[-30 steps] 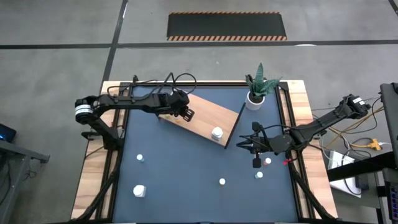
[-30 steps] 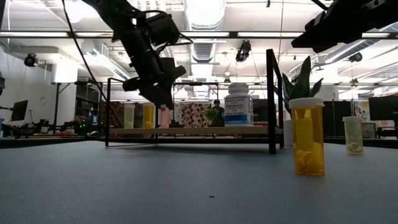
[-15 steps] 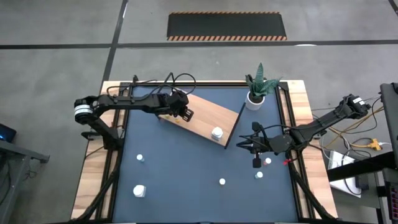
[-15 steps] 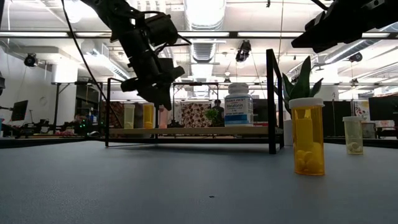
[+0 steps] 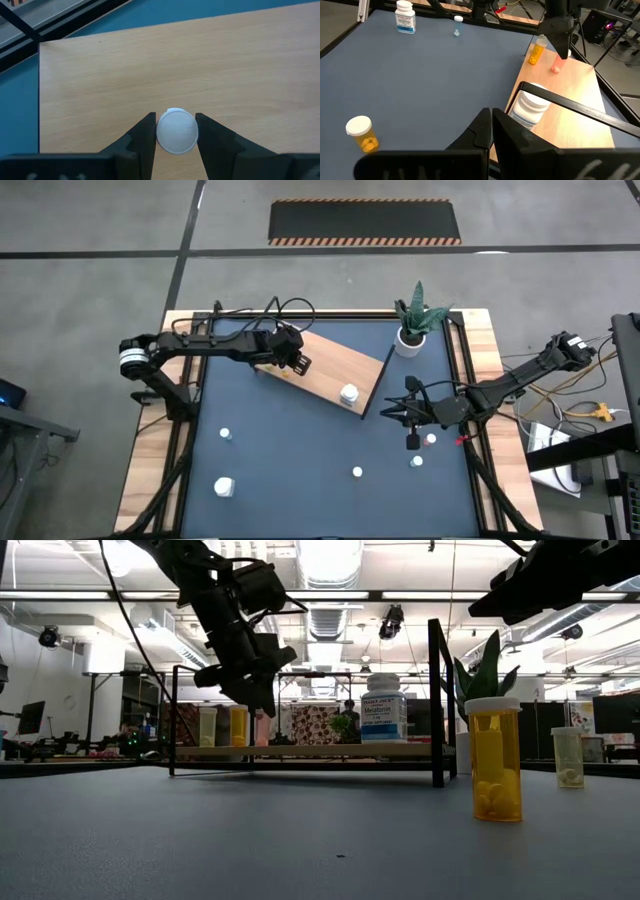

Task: Pick and place medicine bottles onto shelf by color
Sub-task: Put the left pink pill bottle on the shelf, then put the left blue pill bottle on the shelf

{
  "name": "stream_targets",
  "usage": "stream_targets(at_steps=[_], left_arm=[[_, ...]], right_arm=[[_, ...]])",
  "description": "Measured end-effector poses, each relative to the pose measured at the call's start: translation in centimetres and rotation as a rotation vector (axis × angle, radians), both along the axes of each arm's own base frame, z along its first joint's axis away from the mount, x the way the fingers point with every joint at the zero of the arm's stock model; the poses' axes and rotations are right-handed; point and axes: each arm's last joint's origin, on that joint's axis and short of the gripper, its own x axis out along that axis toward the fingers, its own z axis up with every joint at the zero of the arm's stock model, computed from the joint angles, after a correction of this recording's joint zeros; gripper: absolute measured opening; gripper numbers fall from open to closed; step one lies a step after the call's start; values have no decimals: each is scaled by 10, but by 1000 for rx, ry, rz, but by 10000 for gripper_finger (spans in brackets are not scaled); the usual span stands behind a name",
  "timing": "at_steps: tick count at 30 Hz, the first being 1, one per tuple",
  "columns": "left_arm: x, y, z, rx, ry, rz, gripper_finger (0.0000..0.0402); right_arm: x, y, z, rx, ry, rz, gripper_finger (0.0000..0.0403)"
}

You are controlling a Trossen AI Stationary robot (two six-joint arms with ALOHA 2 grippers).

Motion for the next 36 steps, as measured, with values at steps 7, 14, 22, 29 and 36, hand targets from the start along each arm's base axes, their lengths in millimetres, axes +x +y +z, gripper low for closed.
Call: stream_targets(at_steps=[7, 14, 22, 29, 36], left_arm=[[0, 0, 0, -4, 1, -3, 161], [-3, -2, 7, -19, -27, -26, 189], [-13, -6, 29, 0, -95, -30, 190], [-22, -14, 50, 22, -176, -44, 190], [-8, -54, 68, 37, -348, -209, 189]], right_arm=[[0, 0, 0, 0, 0, 0, 9], [0, 0, 0, 0, 0, 0, 9], [0, 0, 0, 1, 0, 0, 9], [0, 0, 0, 1, -1, 0, 9], [0, 0, 0, 1, 0, -1, 9]])
